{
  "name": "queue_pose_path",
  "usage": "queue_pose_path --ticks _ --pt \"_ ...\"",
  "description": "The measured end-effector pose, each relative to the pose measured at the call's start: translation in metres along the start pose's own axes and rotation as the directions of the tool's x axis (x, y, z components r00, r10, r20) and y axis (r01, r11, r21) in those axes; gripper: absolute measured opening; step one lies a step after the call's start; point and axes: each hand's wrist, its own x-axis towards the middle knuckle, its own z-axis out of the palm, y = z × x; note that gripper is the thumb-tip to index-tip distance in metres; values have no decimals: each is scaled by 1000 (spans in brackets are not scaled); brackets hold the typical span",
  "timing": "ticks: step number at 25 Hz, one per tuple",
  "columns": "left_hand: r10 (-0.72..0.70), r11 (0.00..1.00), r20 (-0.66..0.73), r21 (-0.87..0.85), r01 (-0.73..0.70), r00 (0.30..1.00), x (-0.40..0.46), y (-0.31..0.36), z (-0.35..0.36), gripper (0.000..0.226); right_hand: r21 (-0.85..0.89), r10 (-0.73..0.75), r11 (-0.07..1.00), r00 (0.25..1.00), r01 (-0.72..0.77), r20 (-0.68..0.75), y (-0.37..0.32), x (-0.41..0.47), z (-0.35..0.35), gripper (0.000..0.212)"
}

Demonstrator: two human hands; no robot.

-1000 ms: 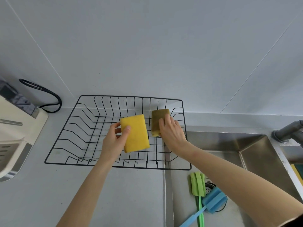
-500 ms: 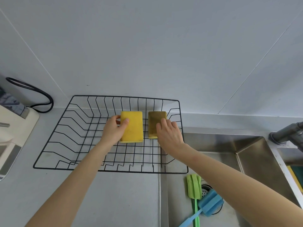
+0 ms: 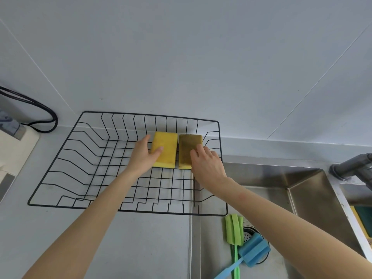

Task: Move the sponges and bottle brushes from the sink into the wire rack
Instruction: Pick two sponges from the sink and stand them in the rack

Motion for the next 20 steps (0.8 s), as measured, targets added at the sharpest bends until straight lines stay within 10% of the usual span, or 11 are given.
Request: queue_pose_path --ticks 5,20 --pt "89 962 213 235 -139 973 -8 -7 5 79 10 13 1000 999 -13 -32 -1 0 1 44" --pt "108 940 158 305 -153 981 -10 -2 14 69 -23 116 993 991 -115 63 -6 -3 -6 46"
